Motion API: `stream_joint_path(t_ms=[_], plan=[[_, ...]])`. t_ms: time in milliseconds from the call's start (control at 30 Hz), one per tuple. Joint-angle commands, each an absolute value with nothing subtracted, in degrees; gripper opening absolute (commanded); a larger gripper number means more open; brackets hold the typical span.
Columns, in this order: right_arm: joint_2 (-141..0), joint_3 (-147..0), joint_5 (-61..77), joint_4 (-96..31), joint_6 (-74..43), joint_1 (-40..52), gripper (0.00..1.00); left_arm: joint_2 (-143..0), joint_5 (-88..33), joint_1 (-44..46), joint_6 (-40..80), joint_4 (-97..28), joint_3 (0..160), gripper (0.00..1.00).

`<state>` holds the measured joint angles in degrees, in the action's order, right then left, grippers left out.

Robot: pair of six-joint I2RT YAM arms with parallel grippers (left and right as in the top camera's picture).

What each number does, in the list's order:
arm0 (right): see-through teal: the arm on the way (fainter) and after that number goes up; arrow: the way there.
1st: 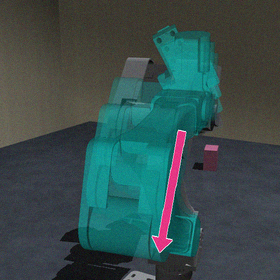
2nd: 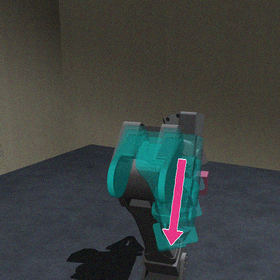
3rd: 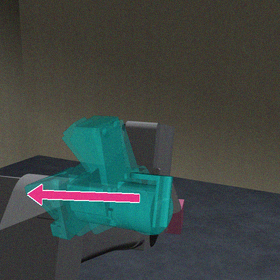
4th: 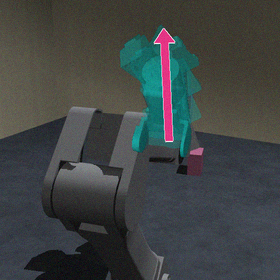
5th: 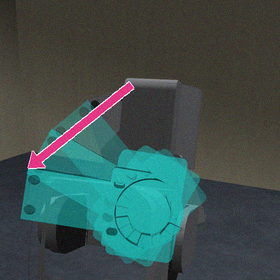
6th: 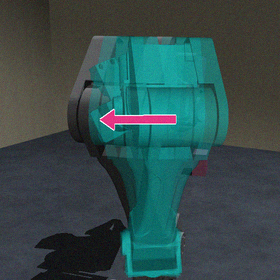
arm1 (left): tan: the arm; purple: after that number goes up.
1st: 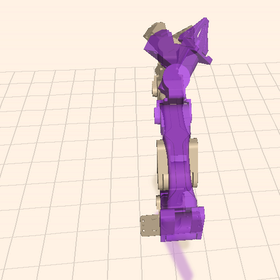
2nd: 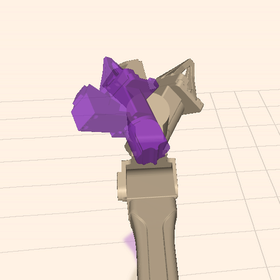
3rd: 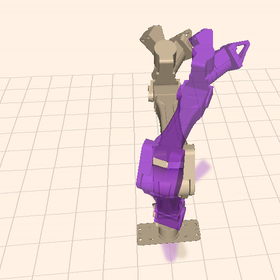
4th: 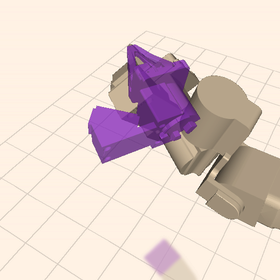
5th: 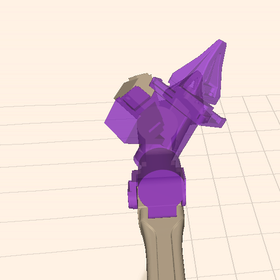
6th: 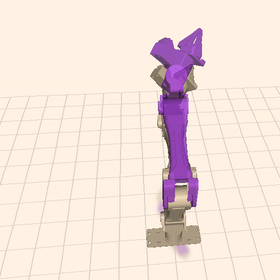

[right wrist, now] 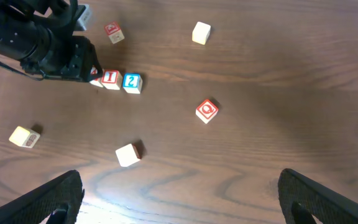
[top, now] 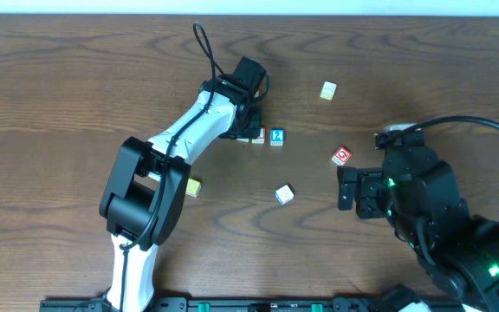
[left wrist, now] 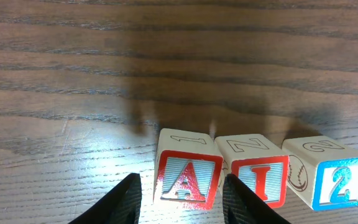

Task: Spell out Ai2
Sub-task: 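Lower the 'A' block just left of the 'I' block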

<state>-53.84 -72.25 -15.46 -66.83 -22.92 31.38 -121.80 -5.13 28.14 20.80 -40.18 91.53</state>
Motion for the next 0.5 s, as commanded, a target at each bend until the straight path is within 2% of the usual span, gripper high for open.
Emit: stream_joint_path(t_ms=[0,467], plan=[[-53.6,-72.2,-16.3,-66.9,-22.2,31.1,0.99,-122.5,-4.1,28.2,20.8,-40.0,91.2,0.44],[-53.6,-72.2,-16.3,-66.9,-22.2,31.1,0.99,-121.9,-4.5,28.0,20.0,-40.4,92.1,0.44]])
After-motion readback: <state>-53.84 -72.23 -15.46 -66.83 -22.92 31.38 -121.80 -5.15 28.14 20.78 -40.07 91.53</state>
